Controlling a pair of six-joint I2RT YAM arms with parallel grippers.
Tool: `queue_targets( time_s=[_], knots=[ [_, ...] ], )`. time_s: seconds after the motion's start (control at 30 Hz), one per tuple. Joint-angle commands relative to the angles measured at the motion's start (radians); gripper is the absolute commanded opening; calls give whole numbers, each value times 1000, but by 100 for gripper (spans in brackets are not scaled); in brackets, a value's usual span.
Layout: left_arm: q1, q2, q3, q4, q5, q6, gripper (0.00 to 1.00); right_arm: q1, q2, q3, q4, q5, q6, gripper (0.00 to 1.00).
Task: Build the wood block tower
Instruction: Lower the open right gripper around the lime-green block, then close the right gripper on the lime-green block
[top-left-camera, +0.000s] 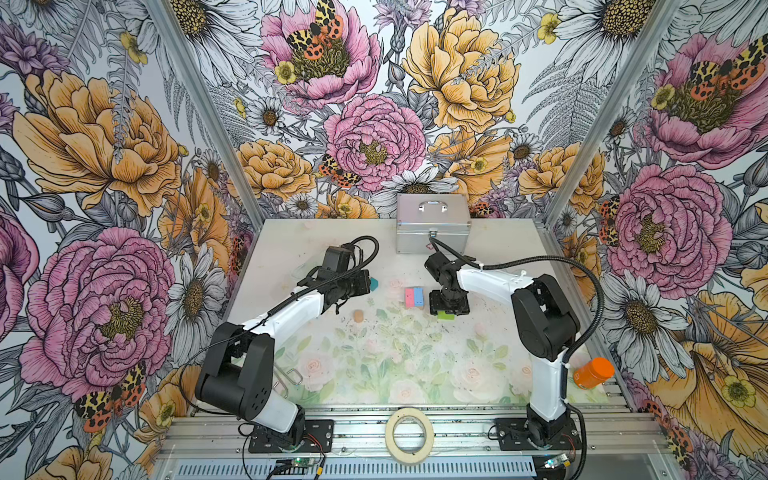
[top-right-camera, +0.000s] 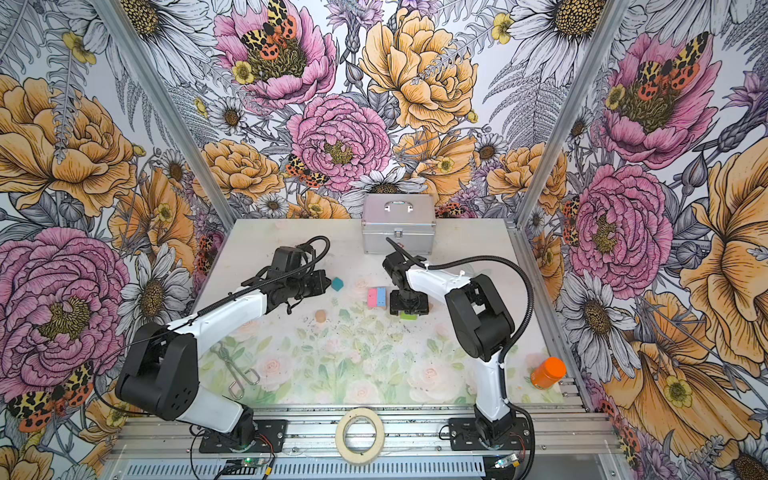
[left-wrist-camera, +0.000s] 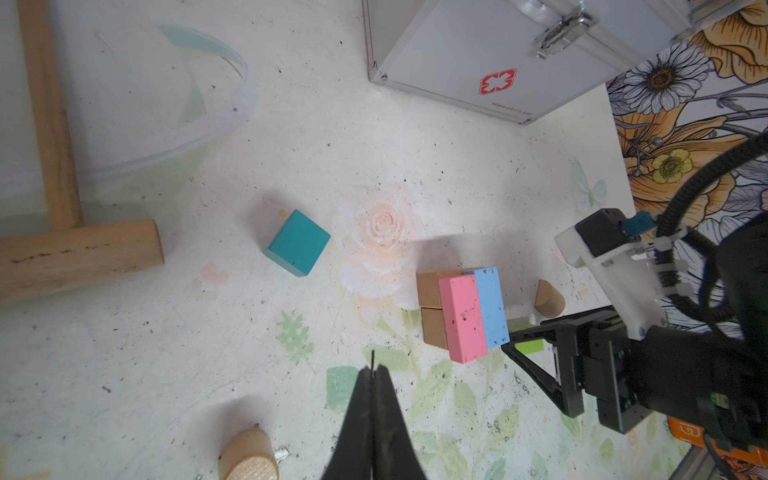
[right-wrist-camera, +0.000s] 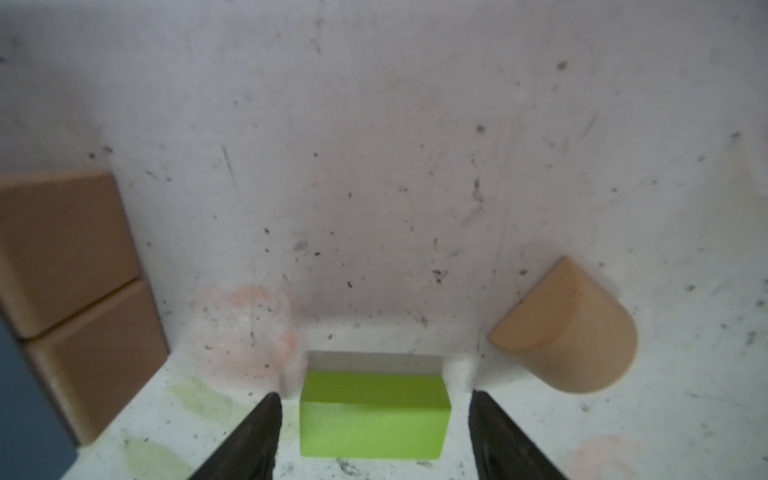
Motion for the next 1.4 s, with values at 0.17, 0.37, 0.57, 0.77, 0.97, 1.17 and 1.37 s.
queue_targets(
  time_s=[0.17, 0.37, 0.57, 0.77, 0.97, 1.17, 1.37],
  knots=[
    [-6, -17, 4, 9, -9, 2, 0, 17, 7, -26, 12, 42, 102, 68],
    [-4, -18, 1, 9, -10, 2, 0, 16, 16, -41, 12, 49, 132, 66],
    [-3, -20, -1, 9, -10, 2, 0, 13, 16, -32, 14, 59, 145, 65],
    [-3, -21, -1, 9, -9, 2, 0, 2, 14, -36, 24, 58, 151, 63],
    [-3, -21, -1, 10, -9, 2, 0, -7, 14, -40, 40, 53, 153, 62],
    [-2, -21, -1, 9, -9, 1, 0, -16, 18, -41, 45, 49, 149, 62],
    [-3, -21, -1, 10, -9, 1, 0, -15, 19, -52, 51, 28, 150, 52]
  ],
)
